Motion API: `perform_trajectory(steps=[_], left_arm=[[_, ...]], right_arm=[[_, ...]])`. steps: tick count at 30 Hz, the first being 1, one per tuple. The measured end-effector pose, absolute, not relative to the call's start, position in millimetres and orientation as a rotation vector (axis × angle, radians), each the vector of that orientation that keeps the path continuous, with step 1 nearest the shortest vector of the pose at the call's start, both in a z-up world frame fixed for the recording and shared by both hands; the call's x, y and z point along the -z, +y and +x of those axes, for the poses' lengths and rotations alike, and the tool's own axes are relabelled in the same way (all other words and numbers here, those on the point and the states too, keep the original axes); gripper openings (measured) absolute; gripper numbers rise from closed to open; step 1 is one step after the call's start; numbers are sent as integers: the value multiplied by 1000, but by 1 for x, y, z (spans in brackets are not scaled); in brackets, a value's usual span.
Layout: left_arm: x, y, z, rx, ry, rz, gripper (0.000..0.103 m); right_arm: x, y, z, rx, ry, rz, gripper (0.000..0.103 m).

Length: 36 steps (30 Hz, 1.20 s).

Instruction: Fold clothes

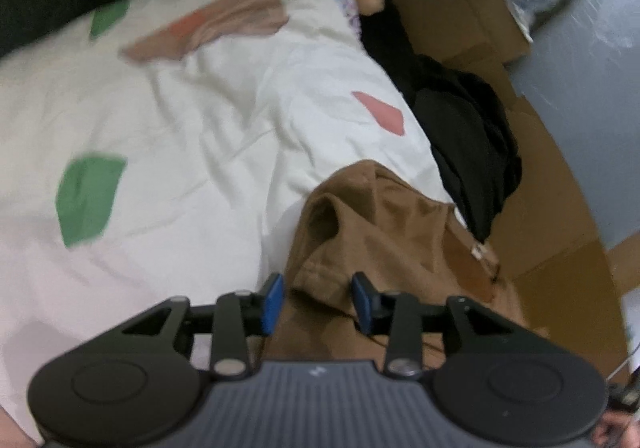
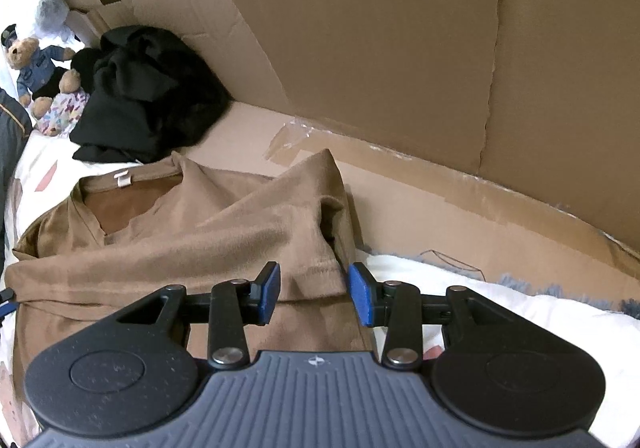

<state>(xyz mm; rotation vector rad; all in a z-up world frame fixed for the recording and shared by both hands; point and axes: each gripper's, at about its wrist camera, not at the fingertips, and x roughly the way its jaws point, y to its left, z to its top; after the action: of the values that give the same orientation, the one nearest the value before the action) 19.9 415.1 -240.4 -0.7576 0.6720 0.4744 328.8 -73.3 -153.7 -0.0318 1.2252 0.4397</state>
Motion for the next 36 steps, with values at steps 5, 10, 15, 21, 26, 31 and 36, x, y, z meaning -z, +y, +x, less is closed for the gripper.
perform_trajectory(steps=[5, 10, 15, 21, 26, 31, 36], left_arm=[[236, 407, 28, -463, 681, -708, 39], [236, 400, 35, -452, 699, -687, 15], [233, 397, 38, -450, 717, -658, 7], [218, 400, 37, -418, 662, -684, 5], [208, 412, 36, -430, 585, -769, 5], [200, 421, 40, -425, 560, -784, 5], [196, 433, 49, -435, 536, -822, 5]], right_arm=[[153, -79, 329, -416, 1229, -29, 43], [150, -79, 329, -439, 1228, -7, 33], [143, -70, 331, -470, 1233, -26, 19], [135, -69, 335, -473, 1205, 8, 7], [124, -68, 340, -476, 1155, 33, 7], [116, -70, 349, -452, 1117, 90, 7], [114, -67, 357, -452, 1099, 109, 7]])
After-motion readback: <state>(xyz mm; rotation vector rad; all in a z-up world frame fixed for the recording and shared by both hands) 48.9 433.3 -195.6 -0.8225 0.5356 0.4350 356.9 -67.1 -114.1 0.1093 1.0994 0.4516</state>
